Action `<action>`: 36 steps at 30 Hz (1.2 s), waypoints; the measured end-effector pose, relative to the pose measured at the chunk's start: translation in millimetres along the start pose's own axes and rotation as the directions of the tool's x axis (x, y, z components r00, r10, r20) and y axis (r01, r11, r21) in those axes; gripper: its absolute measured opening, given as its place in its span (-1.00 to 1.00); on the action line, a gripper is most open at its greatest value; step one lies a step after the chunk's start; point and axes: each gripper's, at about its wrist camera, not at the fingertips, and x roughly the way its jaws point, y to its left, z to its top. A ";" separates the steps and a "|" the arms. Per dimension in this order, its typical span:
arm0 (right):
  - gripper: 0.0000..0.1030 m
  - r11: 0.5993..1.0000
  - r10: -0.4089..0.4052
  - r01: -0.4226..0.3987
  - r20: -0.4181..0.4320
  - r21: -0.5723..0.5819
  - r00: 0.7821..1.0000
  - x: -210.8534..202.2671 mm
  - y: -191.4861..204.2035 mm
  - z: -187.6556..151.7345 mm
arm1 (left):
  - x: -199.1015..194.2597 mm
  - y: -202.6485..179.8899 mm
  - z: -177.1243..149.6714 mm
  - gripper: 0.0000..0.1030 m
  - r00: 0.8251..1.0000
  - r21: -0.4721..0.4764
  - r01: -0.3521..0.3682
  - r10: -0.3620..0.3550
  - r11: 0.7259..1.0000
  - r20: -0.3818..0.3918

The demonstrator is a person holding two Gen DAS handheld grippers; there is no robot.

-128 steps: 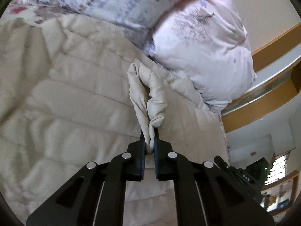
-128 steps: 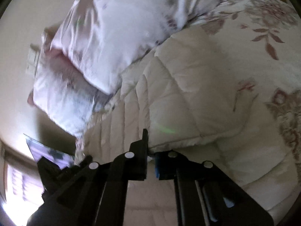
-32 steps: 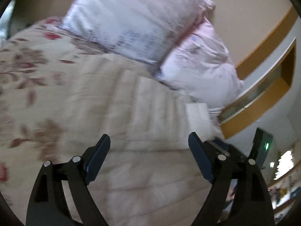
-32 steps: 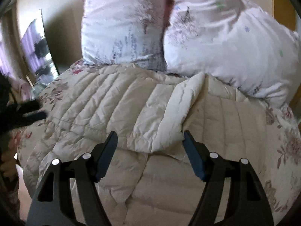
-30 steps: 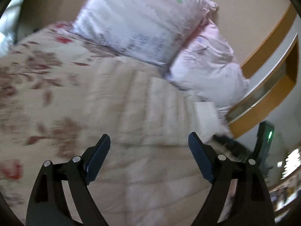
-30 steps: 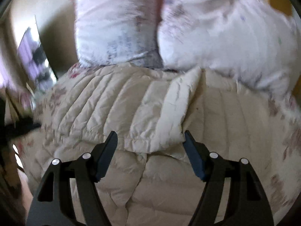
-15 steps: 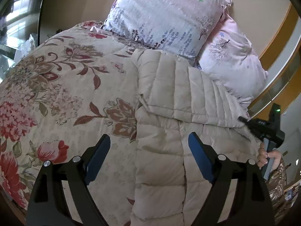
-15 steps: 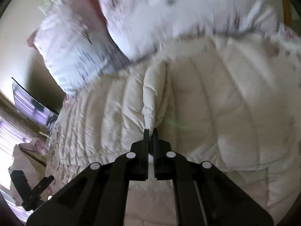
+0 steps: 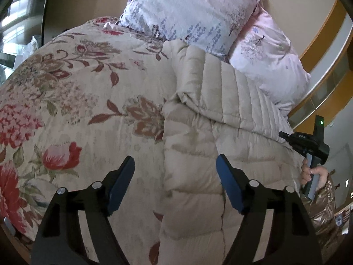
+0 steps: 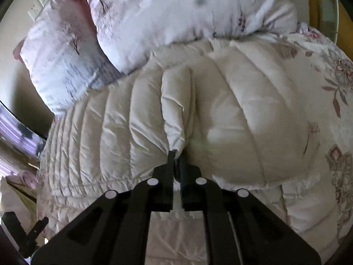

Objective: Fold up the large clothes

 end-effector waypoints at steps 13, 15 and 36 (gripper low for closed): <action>0.39 0.998 0.060 -0.060 -0.028 0.018 0.998 -106.8 -91.8 -59.5 | -20.5 10.1 -40.6 0.38 0.992 -0.020 0.123 -0.124 0.992 -0.038; 0.39 0.995 0.061 -0.057 -0.048 0.079 0.997 -121.8 -122.0 -79.5 | -26.2 10.1 -47.6 0.38 0.986 -0.026 0.159 -0.160 0.987 -0.042; 0.61 0.924 0.334 -0.281 -0.188 0.259 0.924 -135.9 -206.2 -191.3 | -35.5 15.9 -113.9 0.38 0.939 -0.033 0.304 -0.305 0.952 -0.157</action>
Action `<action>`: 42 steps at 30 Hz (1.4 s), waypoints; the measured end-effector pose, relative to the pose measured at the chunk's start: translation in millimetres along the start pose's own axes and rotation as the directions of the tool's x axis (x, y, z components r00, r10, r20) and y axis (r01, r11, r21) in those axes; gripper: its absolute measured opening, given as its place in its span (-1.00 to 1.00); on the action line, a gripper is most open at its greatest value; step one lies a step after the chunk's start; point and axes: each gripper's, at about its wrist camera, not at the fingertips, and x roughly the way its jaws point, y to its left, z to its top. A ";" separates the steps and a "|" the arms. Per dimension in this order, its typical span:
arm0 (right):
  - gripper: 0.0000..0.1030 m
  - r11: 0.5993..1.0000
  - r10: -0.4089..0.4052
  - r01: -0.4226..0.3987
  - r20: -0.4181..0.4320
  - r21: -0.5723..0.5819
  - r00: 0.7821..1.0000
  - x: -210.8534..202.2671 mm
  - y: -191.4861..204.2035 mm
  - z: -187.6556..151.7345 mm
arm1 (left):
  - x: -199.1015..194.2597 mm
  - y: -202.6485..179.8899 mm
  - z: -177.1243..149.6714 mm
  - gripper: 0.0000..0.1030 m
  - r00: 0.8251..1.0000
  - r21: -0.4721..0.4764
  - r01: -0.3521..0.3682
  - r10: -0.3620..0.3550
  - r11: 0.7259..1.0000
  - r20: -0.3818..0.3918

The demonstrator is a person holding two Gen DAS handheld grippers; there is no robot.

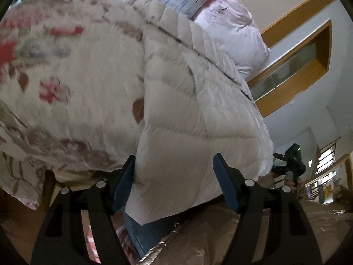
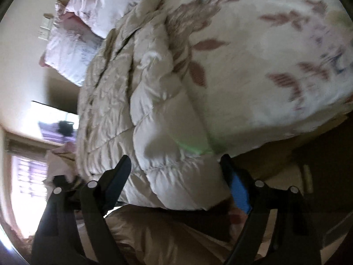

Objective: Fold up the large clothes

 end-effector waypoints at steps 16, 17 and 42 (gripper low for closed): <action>-0.71 0.948 0.190 -0.177 0.024 -0.265 0.981 -6.2 67.5 -18.5 | 1.3 -5.8 -1.0 -0.70 0.979 0.008 0.202 -0.202 0.979 -0.009; -0.72 0.938 0.202 -0.177 0.055 -0.298 0.978 -12.2 77.5 -18.2 | -6.0 -13.0 3.8 -0.72 0.978 0.037 0.206 -0.206 0.978 0.014; -0.73 0.819 -0.014 0.398 0.678 -0.414 0.735 -30.4 220.5 124.5 | -4.6 -65.5 223.6 -0.74 0.936 0.042 0.002 -0.017 0.999 0.351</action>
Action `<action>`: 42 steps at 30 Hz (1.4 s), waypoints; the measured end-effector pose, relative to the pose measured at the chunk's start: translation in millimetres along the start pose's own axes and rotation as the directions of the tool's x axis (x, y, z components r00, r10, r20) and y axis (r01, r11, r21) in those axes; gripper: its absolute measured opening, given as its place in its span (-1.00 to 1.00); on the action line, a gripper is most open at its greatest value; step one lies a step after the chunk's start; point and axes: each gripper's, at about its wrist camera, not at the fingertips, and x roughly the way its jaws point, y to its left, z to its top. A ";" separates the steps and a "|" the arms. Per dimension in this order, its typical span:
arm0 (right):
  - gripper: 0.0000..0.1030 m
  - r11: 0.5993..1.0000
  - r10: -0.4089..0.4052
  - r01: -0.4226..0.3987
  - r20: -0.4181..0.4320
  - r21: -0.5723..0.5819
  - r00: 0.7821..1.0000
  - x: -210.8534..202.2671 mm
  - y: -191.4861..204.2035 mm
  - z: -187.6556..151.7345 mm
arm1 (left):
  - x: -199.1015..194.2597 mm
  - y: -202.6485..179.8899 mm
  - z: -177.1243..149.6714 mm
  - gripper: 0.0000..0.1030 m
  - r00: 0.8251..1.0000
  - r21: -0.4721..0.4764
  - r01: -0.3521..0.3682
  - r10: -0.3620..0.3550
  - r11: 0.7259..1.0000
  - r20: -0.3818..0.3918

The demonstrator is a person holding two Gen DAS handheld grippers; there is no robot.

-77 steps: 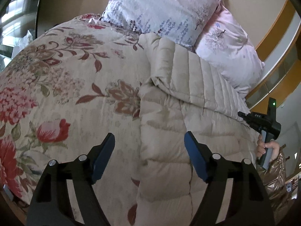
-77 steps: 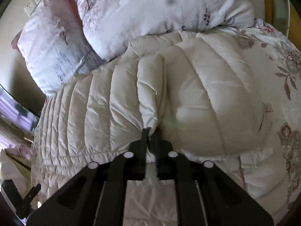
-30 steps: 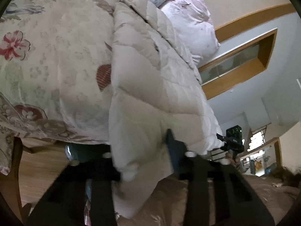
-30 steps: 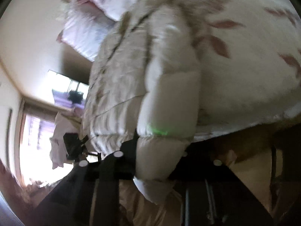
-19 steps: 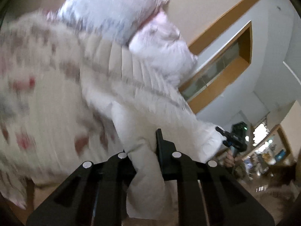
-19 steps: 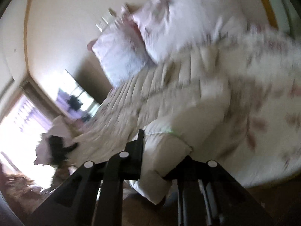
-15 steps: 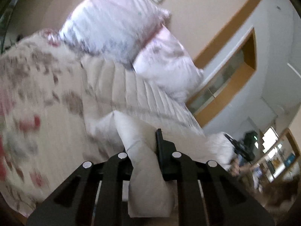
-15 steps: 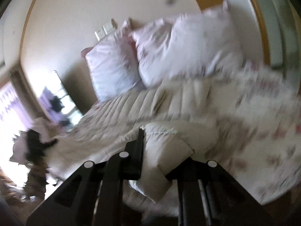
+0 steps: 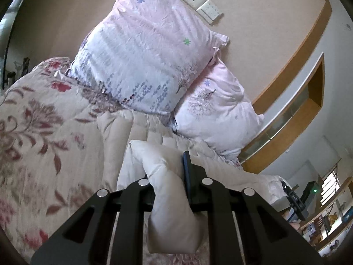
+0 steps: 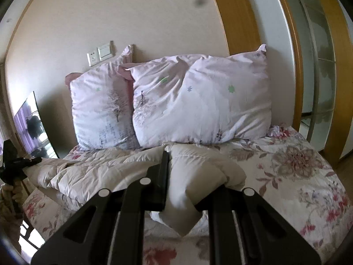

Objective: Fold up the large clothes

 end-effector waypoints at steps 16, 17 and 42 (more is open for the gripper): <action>-0.64 0.945 0.012 0.072 -0.254 0.319 0.967 200.9 -57.2 -1.6 | 132.8 83.8 41.4 -0.73 0.995 -0.310 -0.038 0.008 0.950 -0.096; -0.63 0.935 0.019 0.076 -0.262 0.347 0.965 208.9 -61.4 -2.8 | 134.8 84.8 42.5 -0.72 0.996 -0.320 -0.035 0.006 0.947 -0.094; -0.38 0.918 -0.113 0.258 -0.426 0.300 0.898 244.5 -100.0 -13.0 | 133.5 53.6 46.9 0.36 0.992 -0.129 -0.114 0.105 0.985 -0.073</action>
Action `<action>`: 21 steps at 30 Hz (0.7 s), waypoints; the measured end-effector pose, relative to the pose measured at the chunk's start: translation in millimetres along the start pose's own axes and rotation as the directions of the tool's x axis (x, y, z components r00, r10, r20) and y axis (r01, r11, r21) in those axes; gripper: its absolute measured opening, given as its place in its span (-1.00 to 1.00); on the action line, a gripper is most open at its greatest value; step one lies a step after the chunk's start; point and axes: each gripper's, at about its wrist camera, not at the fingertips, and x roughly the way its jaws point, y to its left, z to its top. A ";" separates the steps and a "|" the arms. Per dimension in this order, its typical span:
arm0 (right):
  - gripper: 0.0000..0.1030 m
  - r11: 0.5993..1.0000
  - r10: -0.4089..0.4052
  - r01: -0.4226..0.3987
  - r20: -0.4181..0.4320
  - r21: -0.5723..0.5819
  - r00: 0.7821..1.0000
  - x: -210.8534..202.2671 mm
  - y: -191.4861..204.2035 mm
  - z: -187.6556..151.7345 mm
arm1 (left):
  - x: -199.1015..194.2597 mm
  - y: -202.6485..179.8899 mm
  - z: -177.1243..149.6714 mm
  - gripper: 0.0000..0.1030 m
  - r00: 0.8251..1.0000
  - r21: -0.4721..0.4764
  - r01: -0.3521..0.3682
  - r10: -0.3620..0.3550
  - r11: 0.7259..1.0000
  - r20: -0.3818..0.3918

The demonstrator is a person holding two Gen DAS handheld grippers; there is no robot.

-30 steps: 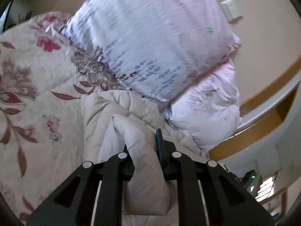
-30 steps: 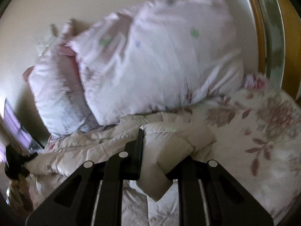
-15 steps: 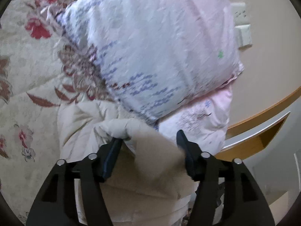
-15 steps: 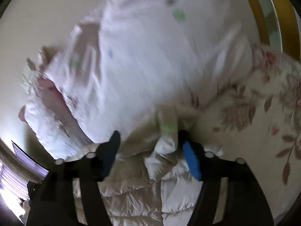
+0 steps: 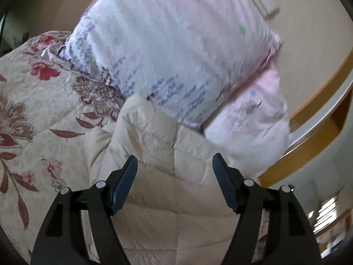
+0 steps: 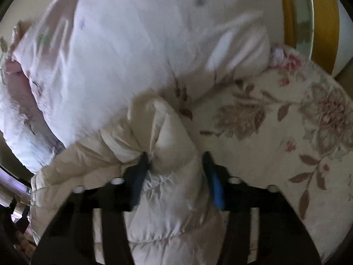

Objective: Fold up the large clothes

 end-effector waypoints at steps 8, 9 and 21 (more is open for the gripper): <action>-0.67 0.996 -0.092 0.092 0.032 -0.007 0.995 18.8 1.8 -7.7 | 34.8 2.2 -8.0 0.36 0.992 0.069 -0.123 0.125 0.990 -0.021; -0.67 0.995 -0.101 0.102 0.035 -0.011 0.994 19.8 3.1 -8.1 | 37.9 3.6 -8.6 0.36 0.991 0.071 -0.133 0.135 0.989 -0.019; -0.65 0.980 -0.198 0.198 0.056 0.002 0.979 37.8 4.8 -12.2 | 64.9 14.3 -11.6 0.36 0.970 0.071 -0.241 0.241 0.968 0.008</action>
